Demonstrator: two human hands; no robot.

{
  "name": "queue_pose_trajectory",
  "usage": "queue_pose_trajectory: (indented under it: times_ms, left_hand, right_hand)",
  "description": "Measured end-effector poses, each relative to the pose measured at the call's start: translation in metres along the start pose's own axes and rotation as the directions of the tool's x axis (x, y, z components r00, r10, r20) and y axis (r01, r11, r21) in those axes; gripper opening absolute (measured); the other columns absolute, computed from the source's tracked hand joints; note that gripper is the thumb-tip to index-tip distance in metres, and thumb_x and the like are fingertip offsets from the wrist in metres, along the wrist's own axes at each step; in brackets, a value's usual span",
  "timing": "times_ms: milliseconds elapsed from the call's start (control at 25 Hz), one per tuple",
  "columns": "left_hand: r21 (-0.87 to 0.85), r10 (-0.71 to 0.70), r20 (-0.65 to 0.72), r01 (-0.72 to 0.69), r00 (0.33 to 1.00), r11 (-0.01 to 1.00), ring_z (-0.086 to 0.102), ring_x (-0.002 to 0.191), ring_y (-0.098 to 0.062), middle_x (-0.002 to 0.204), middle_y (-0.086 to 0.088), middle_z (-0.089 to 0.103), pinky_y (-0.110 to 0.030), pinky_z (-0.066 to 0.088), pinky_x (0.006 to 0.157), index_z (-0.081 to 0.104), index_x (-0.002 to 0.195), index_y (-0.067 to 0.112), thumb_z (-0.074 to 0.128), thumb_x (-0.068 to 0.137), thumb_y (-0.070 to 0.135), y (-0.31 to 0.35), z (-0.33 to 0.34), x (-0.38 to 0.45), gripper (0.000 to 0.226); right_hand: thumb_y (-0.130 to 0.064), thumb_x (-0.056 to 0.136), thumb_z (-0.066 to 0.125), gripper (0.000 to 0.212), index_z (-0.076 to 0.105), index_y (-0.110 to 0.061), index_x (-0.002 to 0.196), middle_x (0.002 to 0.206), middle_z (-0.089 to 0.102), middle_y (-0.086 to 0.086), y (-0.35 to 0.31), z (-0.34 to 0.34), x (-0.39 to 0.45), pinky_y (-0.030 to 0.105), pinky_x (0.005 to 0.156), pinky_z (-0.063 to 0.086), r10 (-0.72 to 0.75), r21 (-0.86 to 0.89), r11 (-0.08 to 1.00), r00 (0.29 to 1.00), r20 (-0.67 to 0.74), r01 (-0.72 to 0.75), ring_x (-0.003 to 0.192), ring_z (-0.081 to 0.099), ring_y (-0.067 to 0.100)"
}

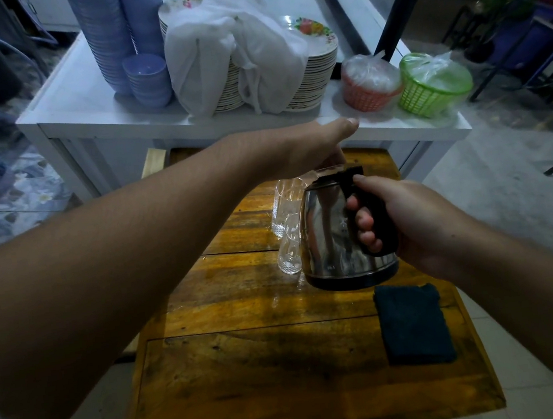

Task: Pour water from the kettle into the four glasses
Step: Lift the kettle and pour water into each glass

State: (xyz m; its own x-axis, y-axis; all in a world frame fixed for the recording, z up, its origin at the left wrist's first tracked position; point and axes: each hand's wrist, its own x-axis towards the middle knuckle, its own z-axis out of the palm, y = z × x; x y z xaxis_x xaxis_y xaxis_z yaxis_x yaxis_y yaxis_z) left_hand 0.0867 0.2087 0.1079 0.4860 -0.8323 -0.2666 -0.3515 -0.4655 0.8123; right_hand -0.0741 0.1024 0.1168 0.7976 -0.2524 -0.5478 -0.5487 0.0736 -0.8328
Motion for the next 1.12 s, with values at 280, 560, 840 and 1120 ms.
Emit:
queue_pose_trajectory:
  times_ms: [280, 560, 840, 1120]
  left_hand:
    - [-0.017, 0.022, -0.030, -0.022, 0.999, 1.000, 0.063, 0.114, -0.023, 0.123, -0.017, 0.067, -0.042, 0.041, 0.107, 0.066, 0.120, 0.001, 0.018, 0.094, 0.056, 0.002, 0.009, -0.003, 0.078]
    - [-0.093, 0.052, -0.011, -0.052, 0.999, 0.994, 0.063, 0.114, -0.023, 0.125, -0.019, 0.066, -0.033, 0.043, 0.104, 0.065, 0.121, -0.003, 0.018, 0.102, 0.046, 0.017, 0.010, -0.007, 0.070]
    - [-0.209, 0.065, 0.053, -0.052, 0.997, 0.977, 0.061, 0.118, -0.023, 0.128, -0.018, 0.065, -0.024, 0.044, 0.097, 0.061, 0.126, -0.003, 0.012, 0.102, 0.043, 0.035, 0.021, -0.009, 0.071]
    - [-0.158, 0.049, 0.163, -0.023, 0.985, 0.987, 0.058, 0.123, -0.023, 0.133, -0.017, 0.062, -0.026, 0.041, 0.101, 0.059, 0.130, -0.002, 0.012, 0.102, 0.044, 0.043, 0.052, 0.009, 0.071]
  right_hand:
    - [-0.045, 0.105, 0.045, 0.047, 0.062, -0.014, 0.074, 0.050, 0.051, -0.001, 0.030, -0.004, -0.004, 0.025, 0.041, 0.040, -0.070, 0.064, 0.995, 0.996, -0.058, 0.074, 0.042, 0.049, 0.014]
    - [-0.038, 0.106, 0.036, 0.053, 0.059, -0.014, 0.066, 0.046, 0.046, 0.001, 0.059, -0.019, -0.006, 0.027, 0.041, 0.040, -0.182, 0.100, 0.977, 0.982, -0.055, 0.187, 0.040, 0.045, 0.016]
    - [-0.035, 0.105, 0.034, 0.055, 0.057, -0.014, 0.059, 0.040, 0.044, -0.001, 0.083, -0.036, -0.011, 0.025, 0.041, 0.039, -0.209, 0.154, 0.962, 0.972, -0.108, 0.224, 0.036, 0.044, 0.015]
    - [-0.033, 0.106, 0.037, 0.057, 0.061, -0.013, 0.057, 0.039, 0.044, 0.004, 0.097, -0.068, -0.022, 0.025, 0.039, 0.039, -0.170, 0.114, 0.976, 0.977, -0.131, 0.185, 0.034, 0.044, 0.018]
